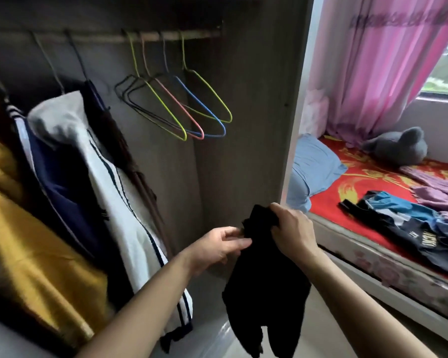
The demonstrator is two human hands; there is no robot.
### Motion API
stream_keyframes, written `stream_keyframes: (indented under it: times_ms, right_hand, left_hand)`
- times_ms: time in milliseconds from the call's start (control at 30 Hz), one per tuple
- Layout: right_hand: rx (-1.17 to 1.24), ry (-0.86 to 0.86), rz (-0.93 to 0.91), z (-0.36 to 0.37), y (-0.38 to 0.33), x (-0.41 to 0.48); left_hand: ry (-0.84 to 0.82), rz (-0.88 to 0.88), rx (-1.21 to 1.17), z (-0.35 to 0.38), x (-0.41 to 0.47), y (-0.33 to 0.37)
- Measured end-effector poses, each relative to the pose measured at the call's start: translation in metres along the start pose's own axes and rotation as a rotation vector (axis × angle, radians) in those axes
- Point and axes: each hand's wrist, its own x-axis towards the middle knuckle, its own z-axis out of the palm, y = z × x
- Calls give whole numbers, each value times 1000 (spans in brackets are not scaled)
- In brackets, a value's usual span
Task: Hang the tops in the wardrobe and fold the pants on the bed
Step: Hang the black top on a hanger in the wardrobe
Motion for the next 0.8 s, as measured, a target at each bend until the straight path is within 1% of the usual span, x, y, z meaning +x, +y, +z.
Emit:
stream_keyframes:
  times_ms: [67, 167, 200, 267, 333, 400, 433, 500, 567, 600, 667, 733, 767, 800]
  right_hand:
    - [19, -32, -80, 0, 2, 24]
    - [22, -55, -214, -1, 10, 57]
    - [36, -51, -260, -1, 13, 69]
    - [81, -58, -333, -1, 15, 89]
    - [110, -80, -391, 2, 15, 104]
    - [142, -100, -437, 8, 13, 116]
    - [160, -115, -457, 11, 11, 121]
    - [185, -178, -501, 16, 4, 127]
    - [167, -312, -563, 20, -5, 134]
    - [147, -407, -604, 21, -10, 138]
    - [145, -622, -699, 17, -22, 148]
    - [240, -785, -743, 8, -36, 157]
    - [325, -793, -725, 2, -44, 162]
    - [405, -721, -701, -3, -52, 168]
  left_hand:
    - [62, -12, -102, -3, 12, 3]
    - [114, -218, -480, -10, 33, 15]
    - [140, -280, -521, -13, 39, 19]
    - [215, -375, -447, -14, 46, 27]
    - [284, -407, -356, -7, 48, 31]
    - [402, -389, -352, -2, 47, 30]
    - [499, -368, -392, -2, 46, 29]
    - [733, -284, -552, -11, 38, 29]
    - [921, -162, -698, -28, 26, 34]
    - [984, -105, -739, -36, 20, 38]
    - [1064, -24, -799, -50, 8, 48]
    - [1110, 15, -870, -61, -1, 59]
    - [1122, 31, -891, -65, -5, 65]
    - [1140, 44, -879, -69, -8, 70]
